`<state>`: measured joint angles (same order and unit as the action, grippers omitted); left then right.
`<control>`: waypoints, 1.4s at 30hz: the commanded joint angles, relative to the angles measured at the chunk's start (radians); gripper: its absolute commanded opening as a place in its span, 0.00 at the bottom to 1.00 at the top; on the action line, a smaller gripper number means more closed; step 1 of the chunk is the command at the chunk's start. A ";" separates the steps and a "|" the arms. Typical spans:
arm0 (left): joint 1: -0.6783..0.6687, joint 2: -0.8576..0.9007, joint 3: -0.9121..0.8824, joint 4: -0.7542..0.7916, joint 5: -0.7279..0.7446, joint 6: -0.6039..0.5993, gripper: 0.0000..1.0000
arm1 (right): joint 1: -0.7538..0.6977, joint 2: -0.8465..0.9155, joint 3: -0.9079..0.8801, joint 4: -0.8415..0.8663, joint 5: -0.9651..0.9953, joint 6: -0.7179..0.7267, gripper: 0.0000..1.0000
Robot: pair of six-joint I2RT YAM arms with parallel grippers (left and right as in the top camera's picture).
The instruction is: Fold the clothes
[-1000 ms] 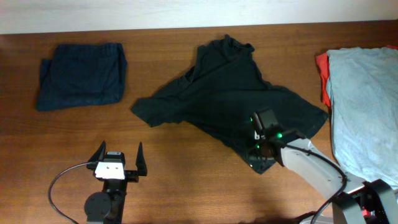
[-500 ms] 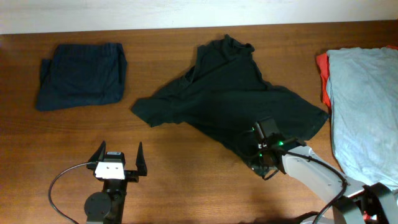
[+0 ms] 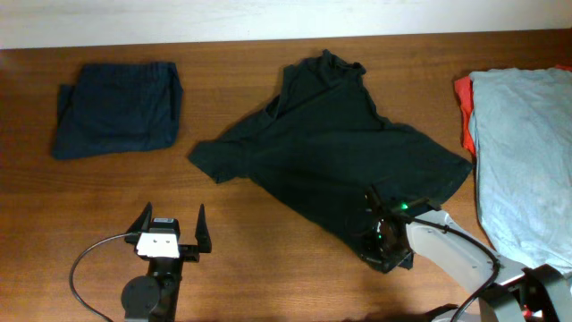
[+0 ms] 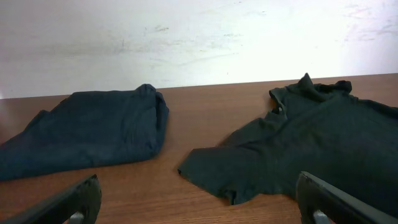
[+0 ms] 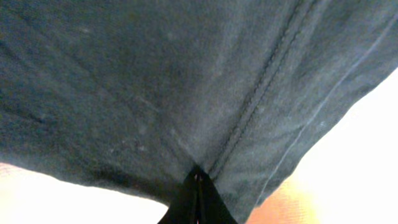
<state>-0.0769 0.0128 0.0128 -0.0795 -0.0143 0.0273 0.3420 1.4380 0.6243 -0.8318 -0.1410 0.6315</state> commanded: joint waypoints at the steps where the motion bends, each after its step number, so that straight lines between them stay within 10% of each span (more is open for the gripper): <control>1: -0.004 -0.006 -0.004 -0.003 0.011 0.016 0.99 | 0.004 0.029 -0.041 -0.044 -0.088 0.005 0.04; 26: -0.004 -0.006 -0.004 -0.003 0.011 0.016 0.99 | 0.004 0.029 0.278 -0.220 -0.141 -0.133 0.23; 42: -0.004 -0.006 -0.004 -0.001 0.006 0.021 0.99 | -0.163 0.029 0.620 -0.202 0.287 -0.160 0.47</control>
<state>-0.0769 0.0128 0.0128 -0.0792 -0.0143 0.0277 0.2527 1.4670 1.2274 -1.0225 0.0879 0.4709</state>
